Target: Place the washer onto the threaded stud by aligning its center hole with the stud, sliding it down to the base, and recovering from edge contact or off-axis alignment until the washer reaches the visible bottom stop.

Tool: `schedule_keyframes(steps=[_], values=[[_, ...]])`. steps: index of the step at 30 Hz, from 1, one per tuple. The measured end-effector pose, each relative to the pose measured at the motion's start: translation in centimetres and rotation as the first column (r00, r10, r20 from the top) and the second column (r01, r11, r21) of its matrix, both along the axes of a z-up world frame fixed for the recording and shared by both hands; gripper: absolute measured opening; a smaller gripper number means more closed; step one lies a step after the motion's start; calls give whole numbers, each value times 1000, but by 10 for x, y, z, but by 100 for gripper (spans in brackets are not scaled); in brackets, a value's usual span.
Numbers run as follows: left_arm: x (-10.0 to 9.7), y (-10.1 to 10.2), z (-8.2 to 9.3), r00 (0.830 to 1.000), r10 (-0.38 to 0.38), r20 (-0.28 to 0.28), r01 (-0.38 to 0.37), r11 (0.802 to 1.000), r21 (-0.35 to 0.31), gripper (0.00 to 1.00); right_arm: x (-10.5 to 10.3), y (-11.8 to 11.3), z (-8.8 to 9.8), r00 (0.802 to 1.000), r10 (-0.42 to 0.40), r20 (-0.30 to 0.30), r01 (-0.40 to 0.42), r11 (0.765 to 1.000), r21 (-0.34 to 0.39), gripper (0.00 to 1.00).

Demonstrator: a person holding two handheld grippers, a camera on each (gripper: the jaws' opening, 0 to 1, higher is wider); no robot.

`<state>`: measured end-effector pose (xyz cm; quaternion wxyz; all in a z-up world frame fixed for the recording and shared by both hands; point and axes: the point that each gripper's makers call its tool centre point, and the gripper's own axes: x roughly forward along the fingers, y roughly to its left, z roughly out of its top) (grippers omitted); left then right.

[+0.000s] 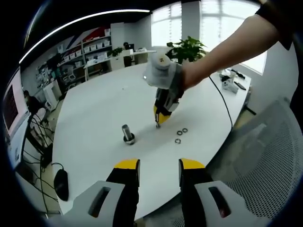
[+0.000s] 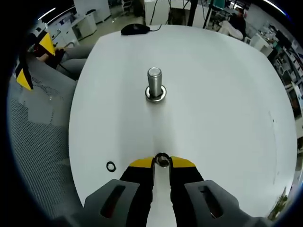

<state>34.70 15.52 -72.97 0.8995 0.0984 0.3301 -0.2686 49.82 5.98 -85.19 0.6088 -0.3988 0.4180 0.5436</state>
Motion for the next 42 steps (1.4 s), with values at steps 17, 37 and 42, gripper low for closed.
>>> schedule_keyframes(steps=[17, 37, 42], values=[[0, 2, 0, 1000, 13, -5, -13, 1000, -6, 29, -1, 2, -12, 1000, -9, -6, 9, 1000, -1, 14], [0, 3, -2, 1000, 12, -9, -12, 1000, 7, 29, -4, -7, 0, 998, -59, -14, 60, 997, 54, 17], [-1, 3, -3, 1000, 9, -13, -9, 1000, 10, 29, -5, -13, 6, 996, -83, -18, 85, 994, 71, 17]])
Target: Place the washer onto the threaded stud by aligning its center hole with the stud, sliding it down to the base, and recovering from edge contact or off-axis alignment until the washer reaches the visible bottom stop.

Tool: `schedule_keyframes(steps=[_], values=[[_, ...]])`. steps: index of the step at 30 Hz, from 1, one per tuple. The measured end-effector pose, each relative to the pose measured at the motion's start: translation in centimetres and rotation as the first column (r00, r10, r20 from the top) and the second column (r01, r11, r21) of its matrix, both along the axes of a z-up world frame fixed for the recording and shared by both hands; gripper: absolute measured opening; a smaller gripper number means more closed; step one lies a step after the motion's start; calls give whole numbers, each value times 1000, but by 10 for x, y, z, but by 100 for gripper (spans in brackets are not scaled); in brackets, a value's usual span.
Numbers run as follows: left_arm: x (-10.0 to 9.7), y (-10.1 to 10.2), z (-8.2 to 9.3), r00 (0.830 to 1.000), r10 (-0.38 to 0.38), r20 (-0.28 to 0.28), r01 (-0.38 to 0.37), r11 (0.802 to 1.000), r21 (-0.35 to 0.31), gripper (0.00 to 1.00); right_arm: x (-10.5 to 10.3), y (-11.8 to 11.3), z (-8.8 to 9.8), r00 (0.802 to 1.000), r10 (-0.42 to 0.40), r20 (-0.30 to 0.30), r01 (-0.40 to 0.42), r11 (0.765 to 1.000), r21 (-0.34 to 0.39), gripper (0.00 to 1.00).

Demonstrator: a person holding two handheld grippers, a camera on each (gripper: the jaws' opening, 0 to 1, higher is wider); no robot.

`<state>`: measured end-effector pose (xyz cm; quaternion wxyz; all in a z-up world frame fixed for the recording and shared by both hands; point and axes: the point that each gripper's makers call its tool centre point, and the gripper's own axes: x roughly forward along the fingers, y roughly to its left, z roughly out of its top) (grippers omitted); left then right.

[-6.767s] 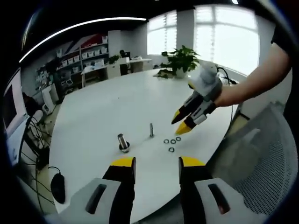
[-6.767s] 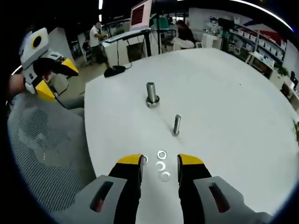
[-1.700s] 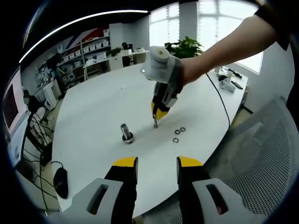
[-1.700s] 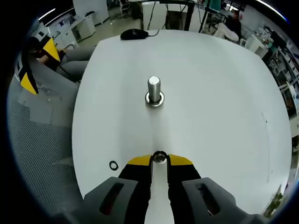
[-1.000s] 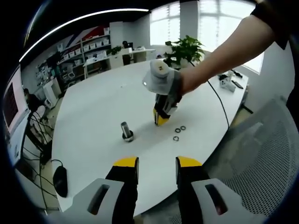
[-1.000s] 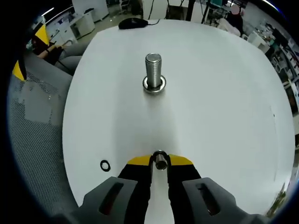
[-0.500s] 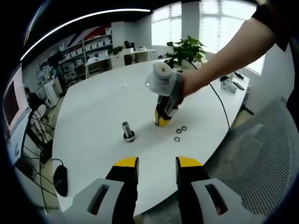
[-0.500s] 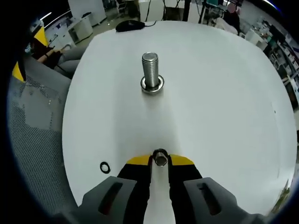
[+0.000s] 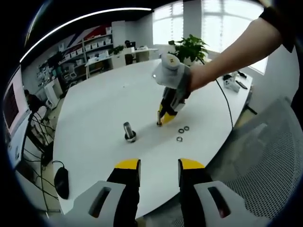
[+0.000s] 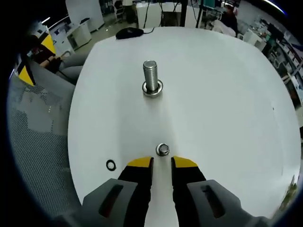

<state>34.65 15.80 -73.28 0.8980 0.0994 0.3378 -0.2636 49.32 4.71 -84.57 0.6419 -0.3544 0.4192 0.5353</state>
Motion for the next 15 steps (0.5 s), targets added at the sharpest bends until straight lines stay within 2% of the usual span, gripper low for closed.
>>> schedule_keyframes(steps=[5, 15], values=[[0, 0, 0, 1000, -3, 1, 3, 1000, 2, 29, 1, -3, 4, 1000, -24, 1, 24, 1000, 18, 17], [1, 1, 2, 1000, 3, 10, -3, 1000, 2, 30, -15, -6, 12, 999, -39, -4, 39, 998, 47, 18]])
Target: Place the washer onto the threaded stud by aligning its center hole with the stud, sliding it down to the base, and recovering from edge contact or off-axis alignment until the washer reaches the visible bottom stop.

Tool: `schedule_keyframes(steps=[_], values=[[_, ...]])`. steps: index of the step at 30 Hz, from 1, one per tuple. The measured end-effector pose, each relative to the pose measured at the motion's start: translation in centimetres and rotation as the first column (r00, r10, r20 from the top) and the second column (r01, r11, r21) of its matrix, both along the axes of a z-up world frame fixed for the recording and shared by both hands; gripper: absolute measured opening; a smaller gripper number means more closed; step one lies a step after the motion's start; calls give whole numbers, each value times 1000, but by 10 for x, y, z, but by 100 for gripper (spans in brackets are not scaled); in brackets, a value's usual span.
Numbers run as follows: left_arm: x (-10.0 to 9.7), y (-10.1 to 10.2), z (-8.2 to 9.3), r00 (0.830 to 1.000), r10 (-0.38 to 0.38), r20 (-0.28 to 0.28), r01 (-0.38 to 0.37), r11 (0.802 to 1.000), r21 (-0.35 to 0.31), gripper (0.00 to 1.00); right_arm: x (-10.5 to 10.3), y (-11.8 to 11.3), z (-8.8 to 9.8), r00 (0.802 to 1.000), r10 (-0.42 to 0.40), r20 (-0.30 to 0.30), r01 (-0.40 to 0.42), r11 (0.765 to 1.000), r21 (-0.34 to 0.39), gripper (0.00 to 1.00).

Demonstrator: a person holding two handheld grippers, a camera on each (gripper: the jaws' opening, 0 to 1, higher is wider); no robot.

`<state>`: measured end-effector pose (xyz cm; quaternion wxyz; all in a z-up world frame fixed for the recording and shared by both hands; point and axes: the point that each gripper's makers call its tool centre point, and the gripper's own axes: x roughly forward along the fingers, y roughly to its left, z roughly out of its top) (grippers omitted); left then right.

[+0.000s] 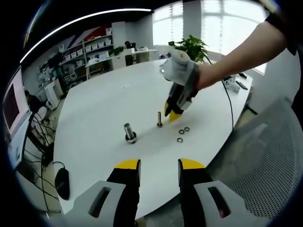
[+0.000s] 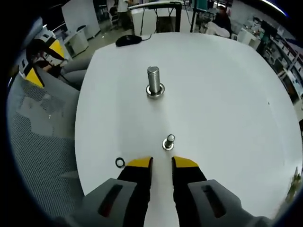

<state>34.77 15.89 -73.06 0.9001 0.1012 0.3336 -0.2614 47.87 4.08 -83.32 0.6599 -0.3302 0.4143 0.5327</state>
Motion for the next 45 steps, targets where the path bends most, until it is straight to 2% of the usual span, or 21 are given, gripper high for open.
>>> schedule_keyframes(steps=[5, 6, 8, 15, 20, 30, 41, 45], values=[[0, 0, 0, 1000, -3, -1, 3, 1000, 2, 30, -5, 0, 3, 1000, -8, -7, 8, 1000, 18, 19], [0, 0, 0, 1000, -4, 0, 4, 1000, 3, 30, -10, 5, 6, 998, -53, -38, 55, 996, 63, 20], [1, 0, 0, 1000, -1, 3, 1, 1000, 6, 30, -13, 4, 7, 998, -53, -44, 56, 996, 65, 20], [0, 0, 0, 1000, 0, 5, 0, 1000, 12, 30, -34, 5, 0, 999, 26, -41, -25, 999, 38, 22], [0, 1, 0, 1000, 1, 8, -1, 1000, 19, 30, -41, 8, -4, 998, 63, -25, -62, 997, 40, 24], [2, 3, 0, 1000, 10, 9, -10, 1000, 16, 30, -64, 8, -19, 990, 129, -63, -128, 992, 14, 26], [1, 3, -1, 1000, 14, 5, -14, 1000, 22, 29, -70, 2, -34, 983, 169, -78, -172, 985, -28, 26], [1, 4, 0, 1000, 17, 5, -17, 1000, 22, 29, -70, 2, -32, 981, 179, -76, -181, 983, -29, 26]])
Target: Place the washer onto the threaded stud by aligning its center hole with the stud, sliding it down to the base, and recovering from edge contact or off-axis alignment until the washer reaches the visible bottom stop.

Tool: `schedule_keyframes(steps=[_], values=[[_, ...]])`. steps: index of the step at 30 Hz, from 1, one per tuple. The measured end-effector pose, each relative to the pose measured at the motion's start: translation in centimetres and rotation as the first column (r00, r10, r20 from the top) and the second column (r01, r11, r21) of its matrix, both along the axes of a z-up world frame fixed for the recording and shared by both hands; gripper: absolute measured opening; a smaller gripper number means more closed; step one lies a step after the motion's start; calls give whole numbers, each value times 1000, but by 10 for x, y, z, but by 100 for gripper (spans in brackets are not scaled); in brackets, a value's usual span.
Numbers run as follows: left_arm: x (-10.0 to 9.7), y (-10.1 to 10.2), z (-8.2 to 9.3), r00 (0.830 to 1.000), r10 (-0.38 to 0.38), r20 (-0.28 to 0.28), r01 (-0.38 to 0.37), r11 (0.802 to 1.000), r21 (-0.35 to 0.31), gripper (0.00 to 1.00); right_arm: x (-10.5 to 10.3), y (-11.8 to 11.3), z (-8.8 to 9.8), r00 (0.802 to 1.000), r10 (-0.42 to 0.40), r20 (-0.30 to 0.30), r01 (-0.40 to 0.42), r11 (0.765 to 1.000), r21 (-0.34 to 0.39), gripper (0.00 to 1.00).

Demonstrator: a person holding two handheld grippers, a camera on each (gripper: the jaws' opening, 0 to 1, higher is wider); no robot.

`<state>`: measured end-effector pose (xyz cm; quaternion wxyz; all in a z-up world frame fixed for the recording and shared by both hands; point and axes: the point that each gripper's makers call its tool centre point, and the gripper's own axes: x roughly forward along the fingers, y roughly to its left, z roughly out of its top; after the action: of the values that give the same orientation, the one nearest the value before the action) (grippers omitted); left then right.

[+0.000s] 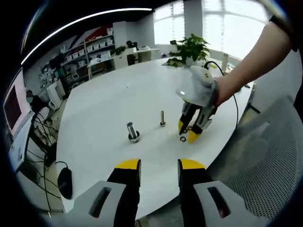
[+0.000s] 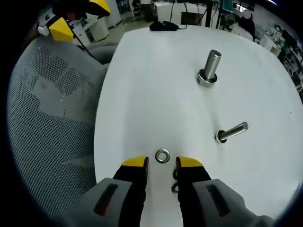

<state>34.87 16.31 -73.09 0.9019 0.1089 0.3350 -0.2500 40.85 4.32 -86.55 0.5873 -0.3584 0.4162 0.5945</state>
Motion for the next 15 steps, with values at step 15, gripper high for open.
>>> schedule_keyframes(steps=[15], values=[[0, 1, 0, 1000, 0, 1, 0, 1000, 2, 29, -4, 2, -1, 978, 194, 77, -193, 981, -16, 19]])
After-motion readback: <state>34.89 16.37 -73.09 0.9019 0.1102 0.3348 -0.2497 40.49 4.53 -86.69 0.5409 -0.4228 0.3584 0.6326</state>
